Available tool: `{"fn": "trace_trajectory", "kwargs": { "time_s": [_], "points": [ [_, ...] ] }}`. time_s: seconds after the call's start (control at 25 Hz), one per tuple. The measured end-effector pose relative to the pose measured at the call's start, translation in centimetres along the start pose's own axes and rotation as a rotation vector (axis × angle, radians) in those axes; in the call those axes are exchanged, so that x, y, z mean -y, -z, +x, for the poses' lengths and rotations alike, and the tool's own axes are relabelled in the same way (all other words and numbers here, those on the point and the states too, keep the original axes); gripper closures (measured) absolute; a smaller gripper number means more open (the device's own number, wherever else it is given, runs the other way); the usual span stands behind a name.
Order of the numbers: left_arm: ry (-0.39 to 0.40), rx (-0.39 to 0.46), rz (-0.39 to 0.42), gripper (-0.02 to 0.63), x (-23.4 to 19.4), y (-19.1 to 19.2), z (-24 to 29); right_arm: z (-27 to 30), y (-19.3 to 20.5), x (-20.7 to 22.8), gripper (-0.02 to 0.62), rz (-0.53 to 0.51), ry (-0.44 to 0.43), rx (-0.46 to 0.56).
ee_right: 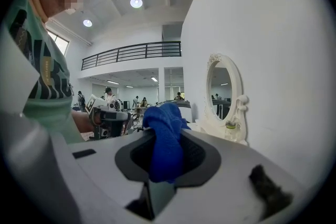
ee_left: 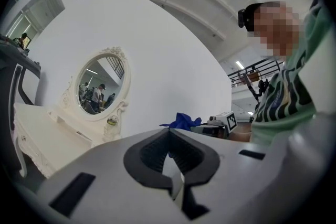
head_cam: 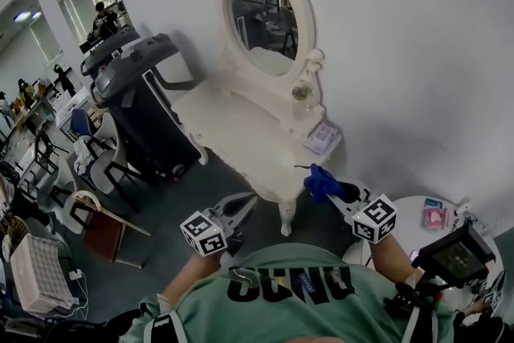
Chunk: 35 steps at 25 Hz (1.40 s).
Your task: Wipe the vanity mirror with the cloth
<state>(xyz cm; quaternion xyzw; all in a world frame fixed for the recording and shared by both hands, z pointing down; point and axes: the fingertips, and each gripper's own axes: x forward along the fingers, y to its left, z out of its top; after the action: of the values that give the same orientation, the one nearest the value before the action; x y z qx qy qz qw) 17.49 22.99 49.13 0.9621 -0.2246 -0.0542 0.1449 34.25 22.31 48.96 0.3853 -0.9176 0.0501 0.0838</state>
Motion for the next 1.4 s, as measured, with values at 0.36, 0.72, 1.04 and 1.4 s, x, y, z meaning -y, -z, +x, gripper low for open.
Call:
{"fn": "trace_trajectory", "kwargs": {
  "time_s": [0.36,0.72,1.04,1.4],
  "points": [
    [0.045,-0.001,-0.028,0.600,-9.2,-1.8,-0.3,8.1,-1.7,2.5,0.524,0.015,0.056,0.005],
    [0.216,-0.047,0.039,0.600,-21.0,-8.5,2.2,17.3,-7.2,7.7,0.524,0.017,0.215,0.041],
    [0.259,-0.056,-0.006,0.600,-27.4,-8.7,7.9,21.7,-7.9,13.6,0.524,-0.020,0.239,0.002],
    [0.125,0.032,-0.015,0.600,-27.1,-9.4,14.6,20.7,-10.6,20.8,0.524,-0.158,0.104,0.016]
  ]
}}
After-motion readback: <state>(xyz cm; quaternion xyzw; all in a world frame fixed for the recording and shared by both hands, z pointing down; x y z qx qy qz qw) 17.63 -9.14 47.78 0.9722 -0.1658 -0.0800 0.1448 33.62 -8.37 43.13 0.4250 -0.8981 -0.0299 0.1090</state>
